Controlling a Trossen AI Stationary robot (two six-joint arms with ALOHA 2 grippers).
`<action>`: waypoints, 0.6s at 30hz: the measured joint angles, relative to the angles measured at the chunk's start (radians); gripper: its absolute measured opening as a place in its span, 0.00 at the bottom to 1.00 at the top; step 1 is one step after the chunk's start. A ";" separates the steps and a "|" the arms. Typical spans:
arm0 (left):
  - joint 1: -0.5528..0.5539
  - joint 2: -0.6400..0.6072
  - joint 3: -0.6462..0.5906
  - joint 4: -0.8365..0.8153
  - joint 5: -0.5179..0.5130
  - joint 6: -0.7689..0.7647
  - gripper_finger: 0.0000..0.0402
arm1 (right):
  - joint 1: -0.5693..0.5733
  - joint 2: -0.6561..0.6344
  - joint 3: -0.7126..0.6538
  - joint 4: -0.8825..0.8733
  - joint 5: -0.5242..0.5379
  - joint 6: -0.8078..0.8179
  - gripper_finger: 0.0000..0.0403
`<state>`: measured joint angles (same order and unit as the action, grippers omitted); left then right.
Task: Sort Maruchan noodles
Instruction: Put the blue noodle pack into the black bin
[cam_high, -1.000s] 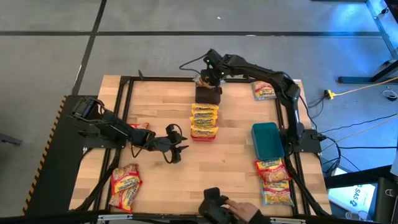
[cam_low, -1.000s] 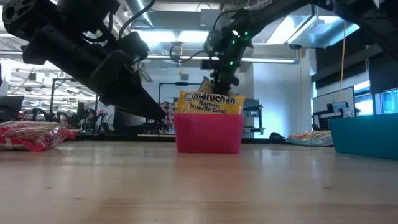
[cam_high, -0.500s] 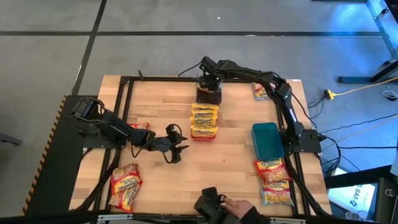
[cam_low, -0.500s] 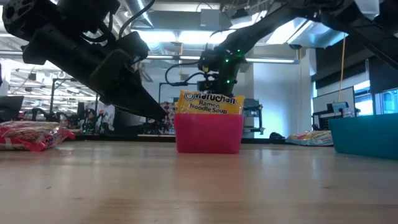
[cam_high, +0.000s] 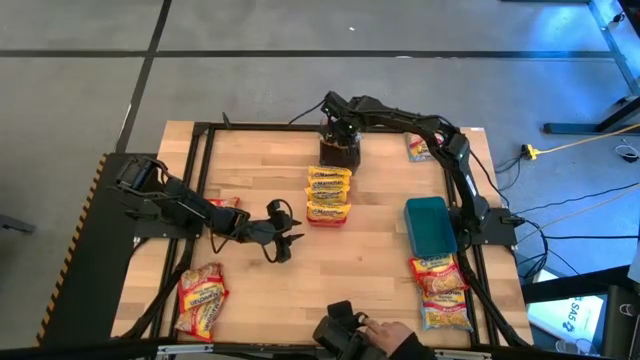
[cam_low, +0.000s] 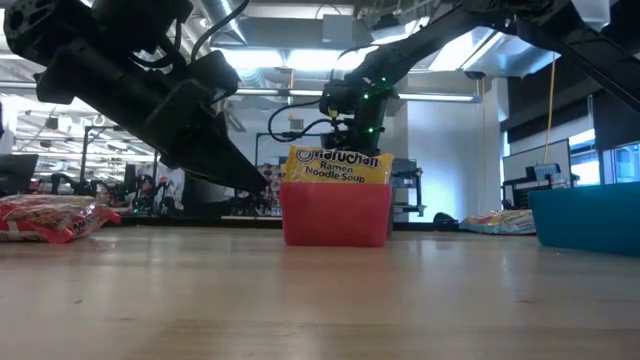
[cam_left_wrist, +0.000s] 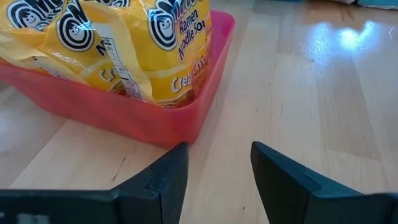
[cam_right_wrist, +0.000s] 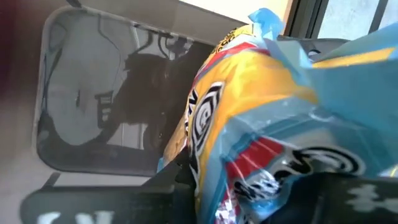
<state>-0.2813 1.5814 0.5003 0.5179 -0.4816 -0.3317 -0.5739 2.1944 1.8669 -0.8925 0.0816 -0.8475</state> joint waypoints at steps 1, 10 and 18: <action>0.000 0.000 0.000 0.000 0.000 0.002 0.42 | 0.005 0.000 0.011 -0.014 0.007 0.001 0.18; 0.007 0.000 0.000 0.000 0.002 0.002 0.42 | 0.012 -0.002 0.072 -0.096 0.083 0.002 0.08; 0.016 0.000 0.000 0.000 0.003 0.002 0.42 | 0.011 0.007 0.038 -0.090 0.062 0.002 0.09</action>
<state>-0.2657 1.5818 0.5003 0.5175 -0.4789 -0.3294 -0.5633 2.2013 1.9052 -0.9825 0.1441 -0.8458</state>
